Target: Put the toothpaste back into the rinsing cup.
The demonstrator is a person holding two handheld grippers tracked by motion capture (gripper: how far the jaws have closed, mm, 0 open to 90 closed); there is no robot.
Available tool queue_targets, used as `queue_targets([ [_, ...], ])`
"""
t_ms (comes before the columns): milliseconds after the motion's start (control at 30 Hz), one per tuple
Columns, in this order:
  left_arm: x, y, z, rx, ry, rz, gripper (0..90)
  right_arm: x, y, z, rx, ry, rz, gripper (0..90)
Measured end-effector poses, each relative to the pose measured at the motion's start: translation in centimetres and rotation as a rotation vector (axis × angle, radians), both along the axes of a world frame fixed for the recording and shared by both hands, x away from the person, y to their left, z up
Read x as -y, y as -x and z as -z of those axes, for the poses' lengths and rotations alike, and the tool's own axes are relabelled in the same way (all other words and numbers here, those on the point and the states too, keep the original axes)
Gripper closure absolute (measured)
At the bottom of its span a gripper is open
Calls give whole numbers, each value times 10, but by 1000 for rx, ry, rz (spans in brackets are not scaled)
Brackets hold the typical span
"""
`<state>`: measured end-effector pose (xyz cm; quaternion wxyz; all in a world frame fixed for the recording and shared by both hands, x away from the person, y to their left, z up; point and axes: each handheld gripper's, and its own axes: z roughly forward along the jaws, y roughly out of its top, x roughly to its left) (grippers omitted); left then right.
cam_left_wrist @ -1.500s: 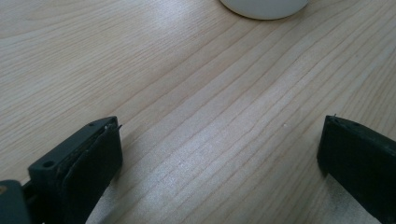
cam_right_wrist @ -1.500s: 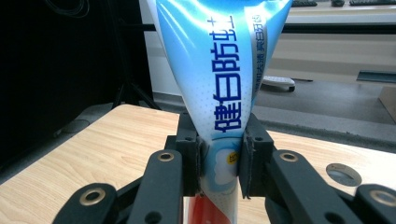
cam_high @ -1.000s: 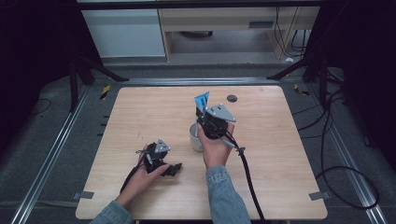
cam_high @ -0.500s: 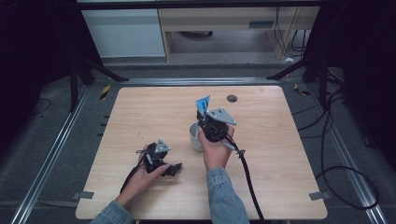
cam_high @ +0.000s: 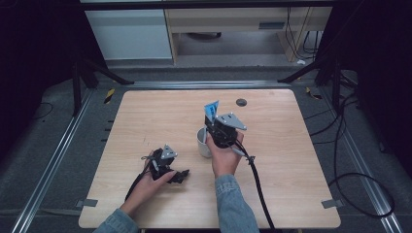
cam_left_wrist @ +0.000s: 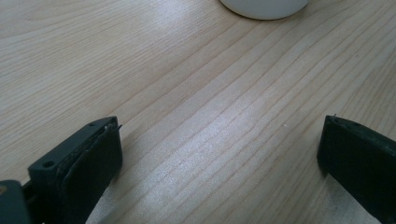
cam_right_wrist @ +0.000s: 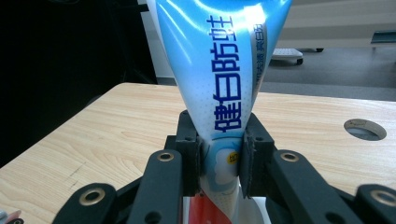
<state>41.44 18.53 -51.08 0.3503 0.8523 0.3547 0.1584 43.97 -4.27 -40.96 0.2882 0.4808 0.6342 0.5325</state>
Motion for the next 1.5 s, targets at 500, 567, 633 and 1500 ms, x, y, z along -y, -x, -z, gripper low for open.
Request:
queue_targets([
  [500,0,0,0,-2,2,0,0,1,-3,4,-6,-25,10,729],
  [567,0,0,0,-2,2,0,0,1,-4,5,-6,-30,11,728],
  [633,0,0,0,-2,1,1,0,0,-4,6,-11,-35,12,728],
  [1500,0,0,0,-2,-2,3,0,5,-7,17,-48,-89,16,726],
])
